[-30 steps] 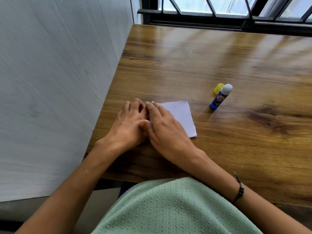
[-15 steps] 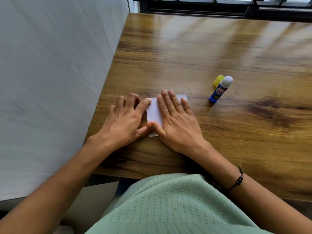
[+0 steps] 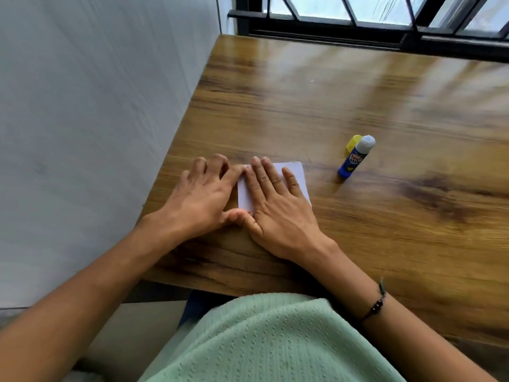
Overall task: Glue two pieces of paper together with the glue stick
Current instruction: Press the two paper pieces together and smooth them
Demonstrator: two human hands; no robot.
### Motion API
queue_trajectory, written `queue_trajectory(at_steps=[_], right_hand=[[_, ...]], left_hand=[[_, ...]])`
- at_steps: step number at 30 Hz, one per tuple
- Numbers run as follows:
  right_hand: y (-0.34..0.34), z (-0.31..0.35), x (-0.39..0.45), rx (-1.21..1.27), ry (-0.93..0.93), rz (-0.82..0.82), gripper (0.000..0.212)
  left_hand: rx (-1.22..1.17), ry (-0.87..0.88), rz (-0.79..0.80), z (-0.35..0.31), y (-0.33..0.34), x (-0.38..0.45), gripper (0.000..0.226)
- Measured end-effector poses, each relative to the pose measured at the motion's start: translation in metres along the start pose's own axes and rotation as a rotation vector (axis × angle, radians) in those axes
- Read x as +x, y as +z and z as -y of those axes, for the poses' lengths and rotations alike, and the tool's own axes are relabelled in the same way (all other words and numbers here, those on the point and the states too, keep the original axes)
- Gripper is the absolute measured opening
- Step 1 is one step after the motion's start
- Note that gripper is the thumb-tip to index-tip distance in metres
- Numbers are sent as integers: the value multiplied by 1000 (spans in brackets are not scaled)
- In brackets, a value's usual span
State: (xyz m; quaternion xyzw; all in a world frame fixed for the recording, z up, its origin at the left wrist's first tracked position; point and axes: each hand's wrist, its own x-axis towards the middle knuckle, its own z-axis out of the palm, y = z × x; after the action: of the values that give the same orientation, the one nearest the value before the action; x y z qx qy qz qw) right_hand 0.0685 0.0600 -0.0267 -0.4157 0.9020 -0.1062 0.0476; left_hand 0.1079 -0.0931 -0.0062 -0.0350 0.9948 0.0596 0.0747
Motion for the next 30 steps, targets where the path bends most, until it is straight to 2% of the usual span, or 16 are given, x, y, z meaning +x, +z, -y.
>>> queue_trajectory(at_steps=[6,9,15,17,20,23,27,30], right_hand=[[1,-15,-7,-28,104,4,84],[-2,-31,-19,-53,193,-6,85],[-12,-31,-29,-13,244,-22,86],[-17,-28,-38,33,223,-112,78],[-15,-23,-61,-7,144,-301,46],[-12,-22,-73,59,126,-342,22],[-14,-24,-72,116,122,-358,13],[-14,-25,-70,138,123,-359,11]], left_hand=[[31,-20,-8,-1,0,-2,78],[-29,-29,45,2,-1,-3,79],[-43,-54,111,-5,-14,-3,81],[-41,-66,65,-16,-19,-1,78],[-161,-31,-71,-39,-24,9,69],[-214,36,-96,-54,-25,27,65],[-150,55,-84,-63,-24,47,68],[-118,71,-64,-64,-26,56,61]])
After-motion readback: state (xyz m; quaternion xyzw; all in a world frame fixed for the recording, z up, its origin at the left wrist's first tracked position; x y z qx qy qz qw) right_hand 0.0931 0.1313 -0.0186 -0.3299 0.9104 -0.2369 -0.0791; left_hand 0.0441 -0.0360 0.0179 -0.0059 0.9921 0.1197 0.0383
